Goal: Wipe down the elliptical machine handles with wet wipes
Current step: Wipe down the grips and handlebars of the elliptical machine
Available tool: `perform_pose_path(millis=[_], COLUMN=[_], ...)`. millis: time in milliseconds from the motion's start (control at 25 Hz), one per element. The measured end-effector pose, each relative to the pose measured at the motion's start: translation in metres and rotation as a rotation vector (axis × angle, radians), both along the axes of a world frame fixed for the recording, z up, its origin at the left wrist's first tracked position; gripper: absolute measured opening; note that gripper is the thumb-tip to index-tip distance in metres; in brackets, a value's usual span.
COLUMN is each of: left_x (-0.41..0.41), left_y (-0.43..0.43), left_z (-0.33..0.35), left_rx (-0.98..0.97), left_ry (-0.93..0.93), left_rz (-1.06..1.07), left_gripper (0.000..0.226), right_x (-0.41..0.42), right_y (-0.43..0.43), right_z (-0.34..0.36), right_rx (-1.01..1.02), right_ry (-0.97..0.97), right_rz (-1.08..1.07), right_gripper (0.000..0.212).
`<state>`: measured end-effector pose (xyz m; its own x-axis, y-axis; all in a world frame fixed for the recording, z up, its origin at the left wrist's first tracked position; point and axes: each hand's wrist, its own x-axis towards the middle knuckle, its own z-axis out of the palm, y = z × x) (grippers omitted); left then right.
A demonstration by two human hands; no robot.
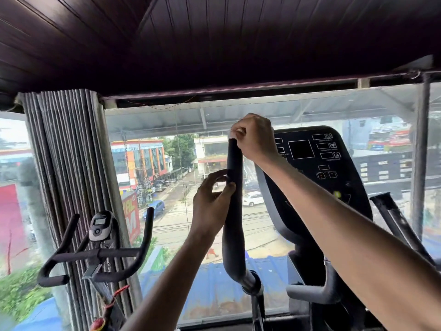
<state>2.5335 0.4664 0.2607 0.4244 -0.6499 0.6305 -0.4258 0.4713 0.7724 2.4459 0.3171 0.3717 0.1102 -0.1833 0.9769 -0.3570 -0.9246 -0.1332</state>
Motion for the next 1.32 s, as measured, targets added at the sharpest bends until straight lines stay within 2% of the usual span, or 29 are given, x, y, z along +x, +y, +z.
perform_pose_path(millis=[200,360,480,720,840,960,1040,1160,1320], left_x=[0.007,0.009,0.006,0.001,0.002,0.003,0.003,0.000,-0.011], left_y=[0.010,0.029,0.044,0.083,0.098,0.109,0.117,0.128,0.145], left_z=[-0.014,-0.028,-0.050,-0.097,-0.108,-0.120,-0.126,-0.134,-0.149], left_rx=[-0.011,-0.104,-0.097,-0.104,-0.002,0.104,0.121,0.147,0.280], left_ry=[-0.009,-0.114,-0.105,-0.190,-0.115,0.055,0.159,0.222,0.376], left_rz=[-0.040,-0.034,-0.077,-0.077,-0.134,-0.260,-0.328,-0.359,-0.438], left_gripper=[0.039,0.026,0.022,0.027,0.027,0.022,0.021,0.024,0.026], right_x=[-0.010,-0.028,-0.037,-0.043,-0.046,-0.044,-0.047,-0.059,-0.073], right_y=[0.058,0.106,0.136,0.179,0.195,0.213,0.224,0.237,0.237], right_z=[-0.077,-0.138,-0.168,-0.212,-0.223,-0.232,-0.238,-0.251,-0.282], right_rx=[0.235,0.476,0.565,0.642,0.729,0.904,0.964,0.966,0.859], right_ry=[-0.241,-0.414,-0.463,-0.507,-0.502,-0.522,-0.514,-0.386,-0.280], right_rz=[0.216,0.386,0.423,0.439,0.522,0.612,0.647,0.590,0.379], right_gripper=[0.010,0.009,0.006,0.005,0.011,0.003,0.013,0.030,0.010])
